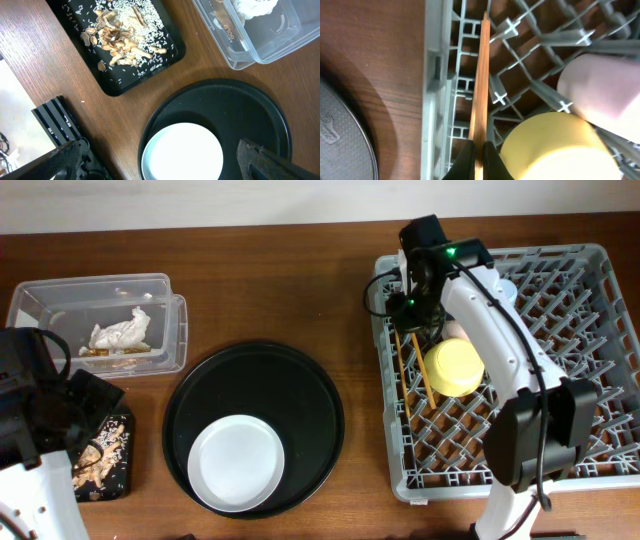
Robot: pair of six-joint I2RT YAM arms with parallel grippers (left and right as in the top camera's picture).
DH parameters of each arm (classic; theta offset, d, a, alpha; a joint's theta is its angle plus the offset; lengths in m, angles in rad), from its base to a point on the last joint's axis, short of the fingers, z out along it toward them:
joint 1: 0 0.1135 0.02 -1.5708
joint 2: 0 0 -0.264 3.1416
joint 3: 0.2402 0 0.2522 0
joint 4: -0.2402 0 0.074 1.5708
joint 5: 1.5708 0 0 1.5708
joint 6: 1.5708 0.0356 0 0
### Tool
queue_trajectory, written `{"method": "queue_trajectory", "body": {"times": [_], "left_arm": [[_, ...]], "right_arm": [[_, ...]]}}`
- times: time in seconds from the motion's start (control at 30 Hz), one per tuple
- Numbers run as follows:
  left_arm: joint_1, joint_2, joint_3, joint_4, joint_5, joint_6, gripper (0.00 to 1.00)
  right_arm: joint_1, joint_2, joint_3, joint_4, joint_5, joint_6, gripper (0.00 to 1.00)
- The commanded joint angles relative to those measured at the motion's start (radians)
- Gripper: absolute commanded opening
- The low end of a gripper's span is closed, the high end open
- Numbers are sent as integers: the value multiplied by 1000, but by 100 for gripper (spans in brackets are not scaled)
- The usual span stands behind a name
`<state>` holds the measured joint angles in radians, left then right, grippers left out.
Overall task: Sort waste into correct bins and load items into the dishwasher rack
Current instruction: 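Place the second chopstick in the rack and release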
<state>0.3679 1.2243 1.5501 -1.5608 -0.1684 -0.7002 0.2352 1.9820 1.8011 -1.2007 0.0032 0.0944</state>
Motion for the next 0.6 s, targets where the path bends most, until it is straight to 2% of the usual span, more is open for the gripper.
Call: {"method": "queue_trajectory", "body": {"times": [0.0, 0.1, 0.13, 0.23, 0.3, 0.47, 0.53, 0.57], "left_arm": [[6, 0, 3, -1, -4, 5, 99], [6, 0, 3, -1, -4, 5, 99], [6, 0, 3, -1, -4, 5, 99], [6, 0, 3, -1, -4, 5, 99], [6, 0, 3, -1, -4, 5, 99], [6, 0, 3, -1, -4, 5, 99], [6, 0, 3, -1, -4, 5, 99], [6, 0, 3, -1, -4, 5, 99]], "right_arm": [[2, 7, -65, 42, -34, 19, 6], [0, 7, -93, 56, -38, 19, 20], [0, 7, -93, 53, -57, 19, 30], [0, 6, -83, 41, -104, 19, 50], [0, 2, -64, 18, -133, 20, 55], [0, -84, 13, -55, -126, 107, 57], [-5, -154, 30, -68, -122, 106, 63], [-14, -194, 31, -69, -122, 106, 98]]}}
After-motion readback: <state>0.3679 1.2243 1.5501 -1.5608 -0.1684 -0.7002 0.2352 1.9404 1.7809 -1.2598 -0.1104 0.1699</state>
